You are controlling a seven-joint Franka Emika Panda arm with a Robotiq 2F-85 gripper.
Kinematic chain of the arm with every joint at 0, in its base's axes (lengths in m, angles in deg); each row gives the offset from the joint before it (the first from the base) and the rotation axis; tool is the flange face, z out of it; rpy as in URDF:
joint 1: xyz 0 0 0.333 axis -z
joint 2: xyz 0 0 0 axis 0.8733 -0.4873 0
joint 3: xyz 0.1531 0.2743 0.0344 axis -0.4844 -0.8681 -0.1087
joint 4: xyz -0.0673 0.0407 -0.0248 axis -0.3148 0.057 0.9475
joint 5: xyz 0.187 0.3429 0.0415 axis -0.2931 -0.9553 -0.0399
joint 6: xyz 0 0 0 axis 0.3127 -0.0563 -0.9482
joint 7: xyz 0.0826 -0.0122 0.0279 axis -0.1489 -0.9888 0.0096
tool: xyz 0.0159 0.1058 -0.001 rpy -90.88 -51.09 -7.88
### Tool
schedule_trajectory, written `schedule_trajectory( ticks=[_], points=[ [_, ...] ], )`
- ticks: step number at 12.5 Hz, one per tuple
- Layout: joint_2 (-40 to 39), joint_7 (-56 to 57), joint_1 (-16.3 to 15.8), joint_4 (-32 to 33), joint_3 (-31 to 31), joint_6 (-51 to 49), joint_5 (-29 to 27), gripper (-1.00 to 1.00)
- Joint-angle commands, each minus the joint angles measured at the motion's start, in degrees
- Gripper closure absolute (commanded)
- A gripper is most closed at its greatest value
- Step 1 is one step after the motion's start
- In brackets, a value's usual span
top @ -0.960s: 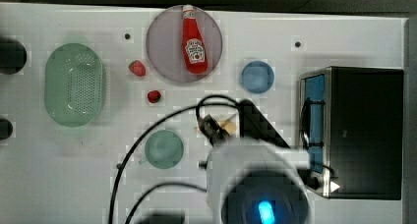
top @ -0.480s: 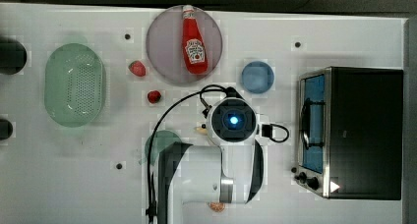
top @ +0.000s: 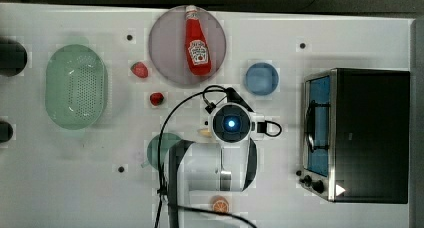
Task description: Pick banana from table and place on oven.
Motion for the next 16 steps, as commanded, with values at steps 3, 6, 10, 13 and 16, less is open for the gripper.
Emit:
schedule_trajectory(
  ticks=[3,6,10,13,16],
  points=[
    [-7.05,-2.27,0.47,0.81,-0.31,7.1,-0.55,-1.0],
    [-9.32,-2.28,0.43,0.93,-0.35,9.59,-0.55,-0.43],
    [-9.44,-2.28,0.23,0.84,-0.46,11.03,-0.55,0.48],
    [-6.91,-2.5,0.12,-0.1,-0.52,10.93,-0.55,0.48],
    [2.59,-2.56,0.08,-1.92,-0.58,5.54,-0.55,0.48]
  ],
)
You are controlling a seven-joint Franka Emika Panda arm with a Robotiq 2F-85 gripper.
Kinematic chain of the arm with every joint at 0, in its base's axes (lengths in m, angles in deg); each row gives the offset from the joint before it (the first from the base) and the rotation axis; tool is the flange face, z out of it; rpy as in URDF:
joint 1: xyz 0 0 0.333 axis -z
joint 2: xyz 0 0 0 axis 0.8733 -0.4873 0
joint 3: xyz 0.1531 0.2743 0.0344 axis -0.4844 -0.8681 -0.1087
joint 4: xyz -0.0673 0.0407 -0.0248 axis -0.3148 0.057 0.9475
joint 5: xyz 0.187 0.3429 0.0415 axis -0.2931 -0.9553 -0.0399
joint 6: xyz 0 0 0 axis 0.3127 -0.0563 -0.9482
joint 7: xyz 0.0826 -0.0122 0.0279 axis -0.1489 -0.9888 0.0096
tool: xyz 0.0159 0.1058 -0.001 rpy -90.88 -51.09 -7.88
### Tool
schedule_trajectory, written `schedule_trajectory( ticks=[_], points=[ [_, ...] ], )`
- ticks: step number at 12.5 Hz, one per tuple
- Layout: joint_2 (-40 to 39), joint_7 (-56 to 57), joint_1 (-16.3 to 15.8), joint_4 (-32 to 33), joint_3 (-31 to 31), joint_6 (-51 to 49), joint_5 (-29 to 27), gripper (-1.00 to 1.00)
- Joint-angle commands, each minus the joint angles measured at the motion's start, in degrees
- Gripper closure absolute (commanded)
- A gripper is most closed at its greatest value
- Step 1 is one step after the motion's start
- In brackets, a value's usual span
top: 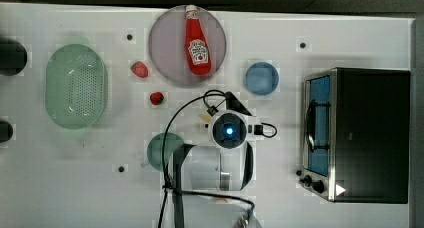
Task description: Pick banana from table and place on oven.
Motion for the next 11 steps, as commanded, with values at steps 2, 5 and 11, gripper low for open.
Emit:
schedule_trajectory(
  ticks=[2,5,11],
  points=[
    [16.99,-2.53,-0.44,-4.83,-0.38,-13.58,-1.08,0.48],
    [28.03,-2.53,-0.09,-8.43,0.42,-31.38,-1.07,0.48],
    [35.16,2.34,2.16,-13.62,7.86,-46.87,-0.55,0.48]
  ],
)
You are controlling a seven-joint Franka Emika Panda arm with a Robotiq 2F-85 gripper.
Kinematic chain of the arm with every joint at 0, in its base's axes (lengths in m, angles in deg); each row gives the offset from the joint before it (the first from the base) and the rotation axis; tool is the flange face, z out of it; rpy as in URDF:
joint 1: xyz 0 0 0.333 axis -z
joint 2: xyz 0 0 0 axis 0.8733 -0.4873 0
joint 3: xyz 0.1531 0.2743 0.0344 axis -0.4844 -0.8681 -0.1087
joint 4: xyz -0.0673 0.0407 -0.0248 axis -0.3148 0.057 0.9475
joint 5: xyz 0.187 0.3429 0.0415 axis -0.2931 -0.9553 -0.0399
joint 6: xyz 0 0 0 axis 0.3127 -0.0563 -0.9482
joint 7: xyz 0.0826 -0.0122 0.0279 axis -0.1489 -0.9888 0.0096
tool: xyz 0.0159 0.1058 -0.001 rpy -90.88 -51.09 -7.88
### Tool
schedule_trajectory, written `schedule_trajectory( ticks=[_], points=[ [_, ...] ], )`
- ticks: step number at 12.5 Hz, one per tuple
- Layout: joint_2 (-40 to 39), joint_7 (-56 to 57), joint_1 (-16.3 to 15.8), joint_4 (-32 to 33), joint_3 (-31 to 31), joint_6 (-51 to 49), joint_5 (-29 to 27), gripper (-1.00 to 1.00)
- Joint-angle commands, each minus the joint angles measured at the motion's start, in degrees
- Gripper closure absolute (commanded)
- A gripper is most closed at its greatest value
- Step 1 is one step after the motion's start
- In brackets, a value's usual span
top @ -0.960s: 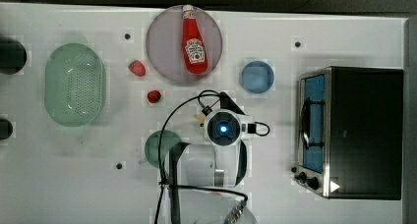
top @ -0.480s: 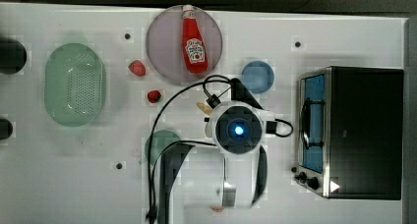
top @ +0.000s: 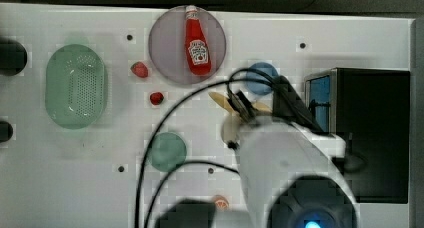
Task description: Pick banana from table and place on oven.
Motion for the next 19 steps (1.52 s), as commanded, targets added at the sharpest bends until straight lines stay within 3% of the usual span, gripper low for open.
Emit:
schedule_trajectory(
  ticks=[1,5,12,15,17,19],
  points=[
    [-4.86,6.61,1.99,1.33,6.81,-2.9,0.67,0.48],
    [-10.59,14.84,2.31,-3.96,15.12,-2.88,3.19,0.48],
    [-29.47,41.21,2.67,-19.35,25.71,-1.24,2.85,0.48],
    [-34.9,42.93,3.42,-20.13,27.88,1.13,-4.02,0.48],
    [-36.27,44.66,3.8,-20.18,28.31,1.75,-5.6,0.48],
    [-36.37,48.12,3.81,-20.15,28.29,4.08,-5.61,0.19]
  ],
)
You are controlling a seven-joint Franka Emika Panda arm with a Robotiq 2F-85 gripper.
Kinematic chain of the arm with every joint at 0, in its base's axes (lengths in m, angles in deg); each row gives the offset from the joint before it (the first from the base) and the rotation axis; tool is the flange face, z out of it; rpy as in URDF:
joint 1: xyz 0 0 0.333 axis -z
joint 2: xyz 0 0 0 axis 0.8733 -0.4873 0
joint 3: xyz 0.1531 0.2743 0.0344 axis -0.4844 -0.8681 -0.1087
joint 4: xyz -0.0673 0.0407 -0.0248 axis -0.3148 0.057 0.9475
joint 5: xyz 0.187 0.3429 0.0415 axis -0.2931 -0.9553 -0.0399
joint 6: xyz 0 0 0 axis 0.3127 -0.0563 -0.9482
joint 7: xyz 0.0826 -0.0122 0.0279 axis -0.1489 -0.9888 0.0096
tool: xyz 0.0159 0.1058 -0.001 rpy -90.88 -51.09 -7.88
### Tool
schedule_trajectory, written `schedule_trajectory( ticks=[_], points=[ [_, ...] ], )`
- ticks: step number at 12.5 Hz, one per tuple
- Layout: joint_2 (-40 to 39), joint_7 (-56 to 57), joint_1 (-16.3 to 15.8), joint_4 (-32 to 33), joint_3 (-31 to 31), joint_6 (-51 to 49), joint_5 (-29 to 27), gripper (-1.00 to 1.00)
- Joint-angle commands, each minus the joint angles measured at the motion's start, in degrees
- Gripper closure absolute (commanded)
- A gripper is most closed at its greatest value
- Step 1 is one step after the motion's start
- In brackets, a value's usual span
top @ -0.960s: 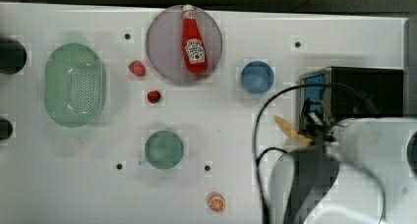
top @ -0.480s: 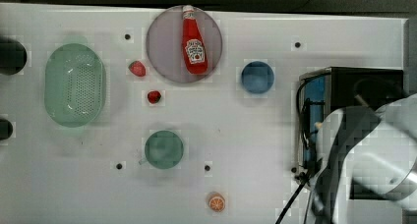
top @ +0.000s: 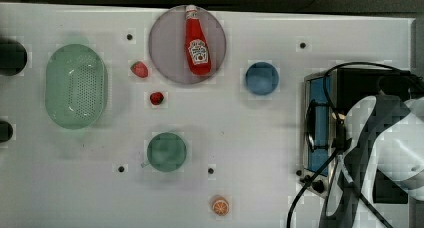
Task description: Pick banana from table and place on oven.
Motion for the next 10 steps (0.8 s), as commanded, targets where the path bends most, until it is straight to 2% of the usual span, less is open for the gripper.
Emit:
schedule_trajectory(
  ticks=[1,5,6,10],
  points=[
    [2.17,6.04,-0.02,-0.66,0.14,0.01,0.7,-0.04],
    [2.86,6.07,-0.03,-0.45,0.17,-1.15,0.84,-0.93],
    [4.02,6.06,-0.19,-1.09,0.15,-2.07,1.08,-1.0],
    [13.19,5.7,-1.84,-4.91,-1.22,-13.79,2.53,-1.0]
  ],
)
